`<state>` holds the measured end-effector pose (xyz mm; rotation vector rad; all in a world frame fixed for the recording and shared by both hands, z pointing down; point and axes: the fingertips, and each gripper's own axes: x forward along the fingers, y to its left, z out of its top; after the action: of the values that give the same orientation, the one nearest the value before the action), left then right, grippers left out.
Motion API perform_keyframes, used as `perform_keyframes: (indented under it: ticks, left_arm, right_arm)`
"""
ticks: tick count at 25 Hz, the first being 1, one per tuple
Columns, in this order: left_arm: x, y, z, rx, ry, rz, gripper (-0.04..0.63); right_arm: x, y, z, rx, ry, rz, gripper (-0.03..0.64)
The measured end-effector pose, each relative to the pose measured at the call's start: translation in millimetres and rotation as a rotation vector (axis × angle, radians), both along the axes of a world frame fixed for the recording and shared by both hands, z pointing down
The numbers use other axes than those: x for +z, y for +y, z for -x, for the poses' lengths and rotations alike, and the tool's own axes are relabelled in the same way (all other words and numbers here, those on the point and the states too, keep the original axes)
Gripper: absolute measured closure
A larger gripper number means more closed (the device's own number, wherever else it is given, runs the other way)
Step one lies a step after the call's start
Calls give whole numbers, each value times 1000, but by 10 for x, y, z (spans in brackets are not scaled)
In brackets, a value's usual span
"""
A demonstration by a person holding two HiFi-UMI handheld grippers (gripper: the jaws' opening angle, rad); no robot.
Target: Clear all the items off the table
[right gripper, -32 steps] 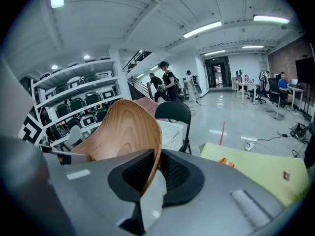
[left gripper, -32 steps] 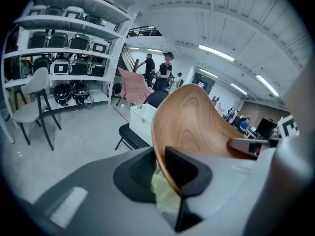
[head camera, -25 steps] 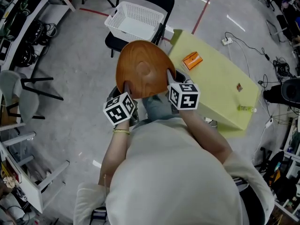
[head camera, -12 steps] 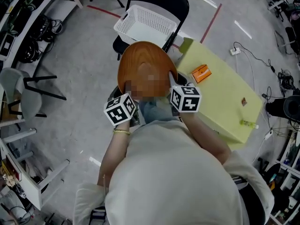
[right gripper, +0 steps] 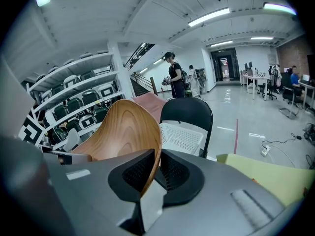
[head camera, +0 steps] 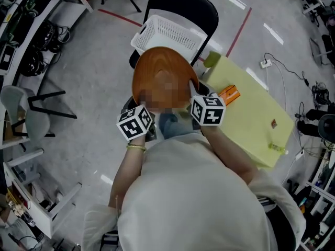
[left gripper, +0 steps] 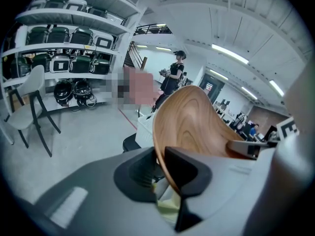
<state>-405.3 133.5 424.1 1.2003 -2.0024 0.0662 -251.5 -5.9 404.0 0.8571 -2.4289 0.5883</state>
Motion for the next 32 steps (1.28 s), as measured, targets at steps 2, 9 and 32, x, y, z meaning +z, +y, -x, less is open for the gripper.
perform_keyframes:
  ticks: [2, 9, 32]
  left_arm:
    - [-1, -111, 94, 1, 2, 2, 537]
    - [33, -482, 416, 11, 6, 17, 538]
    - [161, -1272, 926, 70, -11, 52, 535]
  right_arm:
    - [-1, -109, 91, 5, 0, 5, 583]
    - [61, -468, 395, 15, 1, 22, 584]
    - [197, -1186, 845, 71, -9, 36, 586]
